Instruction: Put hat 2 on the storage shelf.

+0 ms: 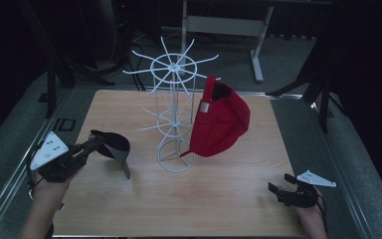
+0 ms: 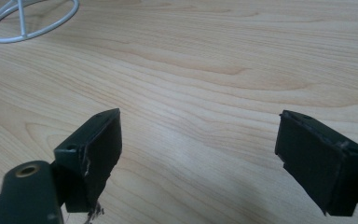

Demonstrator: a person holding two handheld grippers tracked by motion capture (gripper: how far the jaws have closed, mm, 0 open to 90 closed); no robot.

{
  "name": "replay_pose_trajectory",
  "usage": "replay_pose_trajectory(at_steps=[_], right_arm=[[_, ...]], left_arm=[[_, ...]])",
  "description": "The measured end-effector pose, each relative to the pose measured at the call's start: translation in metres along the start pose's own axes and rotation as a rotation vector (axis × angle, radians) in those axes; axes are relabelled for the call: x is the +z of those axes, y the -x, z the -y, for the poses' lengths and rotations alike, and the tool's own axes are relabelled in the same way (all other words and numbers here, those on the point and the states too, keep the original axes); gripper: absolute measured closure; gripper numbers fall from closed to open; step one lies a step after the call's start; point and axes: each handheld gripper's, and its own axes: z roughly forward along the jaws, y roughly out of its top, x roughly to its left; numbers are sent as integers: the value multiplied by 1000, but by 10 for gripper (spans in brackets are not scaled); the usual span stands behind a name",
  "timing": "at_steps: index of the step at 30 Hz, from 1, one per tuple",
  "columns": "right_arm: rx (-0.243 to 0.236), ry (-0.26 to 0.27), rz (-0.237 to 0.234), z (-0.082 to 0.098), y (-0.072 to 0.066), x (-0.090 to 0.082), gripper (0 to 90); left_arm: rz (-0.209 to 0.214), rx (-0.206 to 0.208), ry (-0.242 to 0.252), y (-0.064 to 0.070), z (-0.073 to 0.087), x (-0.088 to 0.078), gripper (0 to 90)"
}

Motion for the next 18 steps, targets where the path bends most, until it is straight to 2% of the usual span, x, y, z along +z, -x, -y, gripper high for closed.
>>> replay_pose_trajectory(at_steps=[2,3,5,7,8,14,15,18], right_arm=[[-2,-3,-9,0,-1,0,145],[-6,-5,-10,0,-1,0,145],[-8,-3,-15,0,-1,0,145],[-13,-4,-18,0,-2,1,145],[-17,-4,-19,0,-2,1,146],[-26,4,-33,-1,-3,1,147],[-26,5,-31,-1,-3,0,147],[-22,8,-34,-1,-2,0,147]], left_arm=[[34,25,24,-2,-6,-8,855],[34,25,24,-2,-6,-8,855],[77,34,55,-2,-10,-14,855],[112,56,76,-1,-13,-18,855],[132,81,83,1,-17,-22,855],[172,111,101,1,-32,-26,854],[191,115,112,1,-35,-26,855],[214,127,134,0,-45,-27,854]])
